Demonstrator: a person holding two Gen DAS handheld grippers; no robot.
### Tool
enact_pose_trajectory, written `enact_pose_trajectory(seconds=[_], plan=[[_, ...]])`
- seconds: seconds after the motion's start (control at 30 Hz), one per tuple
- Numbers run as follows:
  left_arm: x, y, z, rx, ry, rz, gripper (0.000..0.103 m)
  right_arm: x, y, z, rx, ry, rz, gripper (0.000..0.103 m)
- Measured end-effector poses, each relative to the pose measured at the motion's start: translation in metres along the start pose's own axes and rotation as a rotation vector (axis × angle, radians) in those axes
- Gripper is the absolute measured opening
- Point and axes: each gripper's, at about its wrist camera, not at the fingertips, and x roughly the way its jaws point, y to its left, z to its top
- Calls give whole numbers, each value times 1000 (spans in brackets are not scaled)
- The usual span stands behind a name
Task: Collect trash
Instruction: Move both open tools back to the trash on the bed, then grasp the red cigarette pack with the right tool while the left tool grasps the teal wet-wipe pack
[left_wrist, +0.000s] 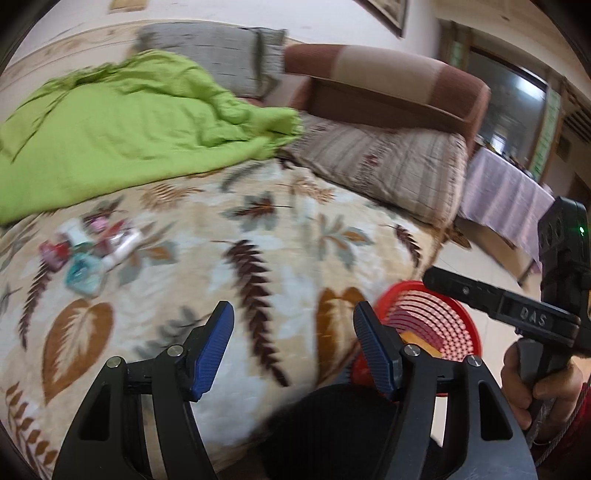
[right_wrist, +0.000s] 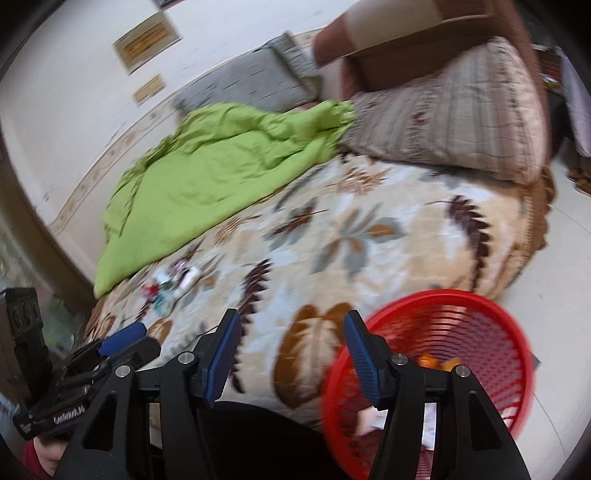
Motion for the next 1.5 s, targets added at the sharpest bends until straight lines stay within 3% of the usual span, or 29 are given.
enact_pose_trajectory(seconds=[0.4,0.67,0.8,1.07,1.27,1.37,1.4,1.5], plan=[[-14,145,-14,-289,-35,225,68,70,81,-3,-134,152,141,62],[4,226,-27,-437,-10,332,68,138,136,28,-220,220,204,62],[12,247,-35,-447,7,380,68,196,167,48,-243,282,241,62],[12,264,-38,-465,6,382,68,326,206,83,-164,385,293,62],[11,274,-39,-475,9,382,68,401,227,87,-215,445,259,62],[9,278,-40,-484,5,381,68,408,236,77,-254,496,310,57],[8,279,-40,-490,2,382,68,406,240,71,-277,508,322,44],[5,279,-40,-501,-6,378,68,397,246,49,-312,546,335,22]])
